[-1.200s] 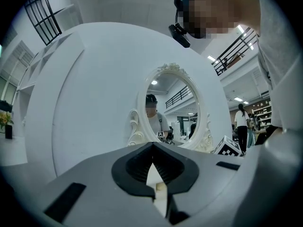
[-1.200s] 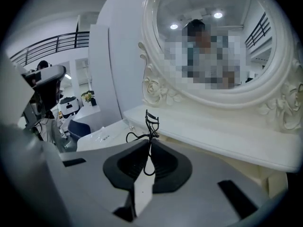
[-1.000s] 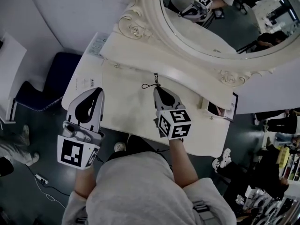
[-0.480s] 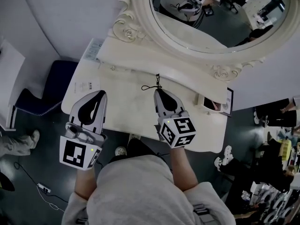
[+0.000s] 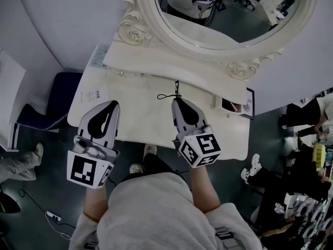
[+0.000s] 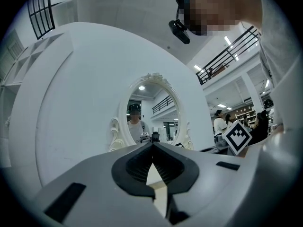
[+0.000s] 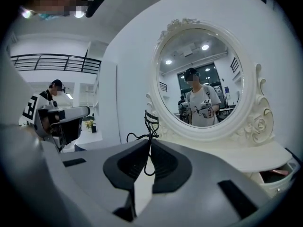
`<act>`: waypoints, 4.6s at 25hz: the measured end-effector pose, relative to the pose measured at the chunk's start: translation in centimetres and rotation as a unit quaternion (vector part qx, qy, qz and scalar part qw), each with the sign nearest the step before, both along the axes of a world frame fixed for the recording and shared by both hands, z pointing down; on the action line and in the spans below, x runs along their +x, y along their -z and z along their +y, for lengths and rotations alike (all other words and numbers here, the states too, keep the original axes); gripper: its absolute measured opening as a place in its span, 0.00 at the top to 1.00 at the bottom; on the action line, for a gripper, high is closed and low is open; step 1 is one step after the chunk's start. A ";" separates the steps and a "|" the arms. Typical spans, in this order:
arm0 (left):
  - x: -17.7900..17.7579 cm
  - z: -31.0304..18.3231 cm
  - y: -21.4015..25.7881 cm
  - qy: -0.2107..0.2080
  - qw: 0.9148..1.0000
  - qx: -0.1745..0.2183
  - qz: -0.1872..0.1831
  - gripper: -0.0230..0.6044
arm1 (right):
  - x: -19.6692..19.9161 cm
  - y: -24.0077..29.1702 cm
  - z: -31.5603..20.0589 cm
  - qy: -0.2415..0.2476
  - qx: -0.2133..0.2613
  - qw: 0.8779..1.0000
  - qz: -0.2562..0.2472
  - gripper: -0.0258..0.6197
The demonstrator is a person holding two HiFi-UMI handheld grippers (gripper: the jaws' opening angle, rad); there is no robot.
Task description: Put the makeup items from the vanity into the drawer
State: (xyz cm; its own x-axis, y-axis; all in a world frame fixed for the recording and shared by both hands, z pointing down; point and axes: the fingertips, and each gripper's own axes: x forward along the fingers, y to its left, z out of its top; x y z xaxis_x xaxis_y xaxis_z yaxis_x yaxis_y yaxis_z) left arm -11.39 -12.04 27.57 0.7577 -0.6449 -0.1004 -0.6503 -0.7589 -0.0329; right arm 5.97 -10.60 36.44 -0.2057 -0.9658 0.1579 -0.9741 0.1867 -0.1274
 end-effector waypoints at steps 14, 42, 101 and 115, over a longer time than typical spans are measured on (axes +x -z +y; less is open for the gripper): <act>0.9 4.0 0.7 -0.045 0.999 0.010 0.005 0.94 | 0.3 2.9 5.8 -0.035 0.045 0.998 -0.002 0.91; 8.7 8.4 2.4 -0.145 0.989 0.023 0.022 0.94 | 7.2 6.1 14.7 -0.135 0.085 0.987 0.032 0.91; 24.4 9.0 -1.0 -0.073 0.997 -0.012 -0.032 0.94 | 31.2 -10.7 12.2 0.021 -0.263 0.951 0.160 0.91; 23.9 8.3 -1.3 -0.021 0.999 -0.013 -0.041 0.94 | 33.2 -15.8 10.0 0.094 -0.402 0.902 0.126 0.91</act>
